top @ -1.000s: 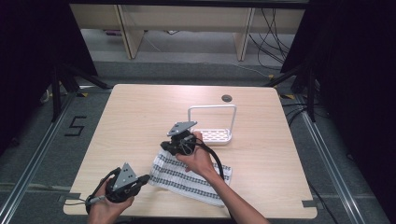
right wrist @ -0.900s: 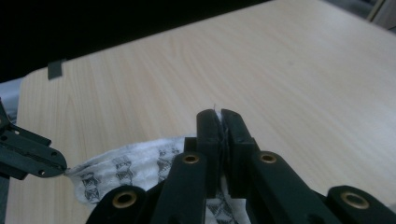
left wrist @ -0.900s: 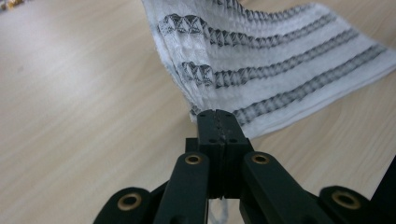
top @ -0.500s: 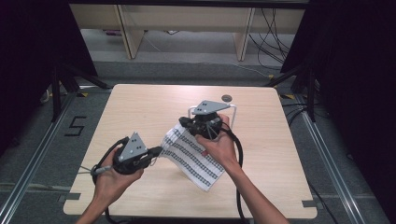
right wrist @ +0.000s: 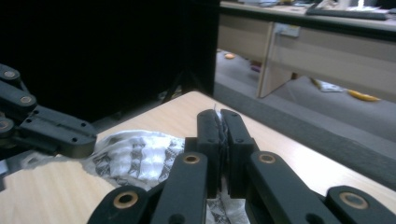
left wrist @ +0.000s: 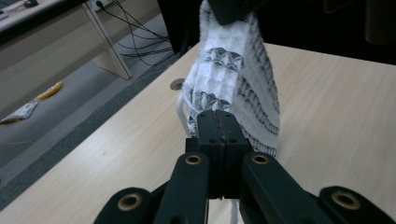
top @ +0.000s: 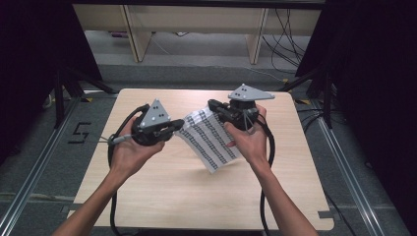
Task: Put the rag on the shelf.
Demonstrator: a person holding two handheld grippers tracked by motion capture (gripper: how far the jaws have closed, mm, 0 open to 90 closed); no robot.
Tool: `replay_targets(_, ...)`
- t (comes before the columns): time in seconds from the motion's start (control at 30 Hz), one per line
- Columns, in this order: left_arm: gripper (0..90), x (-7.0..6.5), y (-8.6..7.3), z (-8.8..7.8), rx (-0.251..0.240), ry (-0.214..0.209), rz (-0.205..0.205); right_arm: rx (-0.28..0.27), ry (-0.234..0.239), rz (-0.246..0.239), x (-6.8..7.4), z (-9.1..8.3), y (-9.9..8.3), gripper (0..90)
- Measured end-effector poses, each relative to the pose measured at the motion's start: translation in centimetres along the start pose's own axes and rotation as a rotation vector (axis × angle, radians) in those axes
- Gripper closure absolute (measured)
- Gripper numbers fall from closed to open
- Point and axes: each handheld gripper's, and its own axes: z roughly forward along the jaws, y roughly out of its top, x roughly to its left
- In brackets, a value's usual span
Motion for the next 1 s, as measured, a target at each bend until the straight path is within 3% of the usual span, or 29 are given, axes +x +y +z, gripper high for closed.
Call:
replay_targets(0.03,89.8,0.3,0.4,0.2,0.008,0.003,0.009,-0.005,-0.006,0.005,-0.2,-0.1,0.2,88.1)
replay_targets(0.07,89.8,0.8,1.2,0.8,-0.014,0.009,-0.016,-0.011,-0.031,0.023,-0.6,-0.5,0.5,88.1)
replay_targets(0.3,89.8,2.3,3.7,1.7,-0.06,0.023,-0.039,-0.029,-0.072,0.048,-2.3,-1.0,1.3,88.1)
replay_targets(0.33,89.8,2.7,4.6,2.0,-0.07,0.028,-0.043,-0.032,-0.082,0.076,-2.5,-1.2,1.5,88.1)
replay_targets(0.4,89.9,2.9,4.9,2.1,-0.073,0.028,-0.044,-0.039,-0.089,0.071,-2.8,-1.2,1.6,88.1)
replay_targets(0.47,89.8,3.2,5.8,2.7,-0.07,0.03,-0.046,-0.054,-0.094,0.103,-3.4,-1.3,1.9,88.1)
replay_targets(1.0,89.8,4.3,9.1,5.3,-0.095,0.048,-0.077,-0.086,-0.172,0.154,-5.9,-1.2,3.1,88.1)
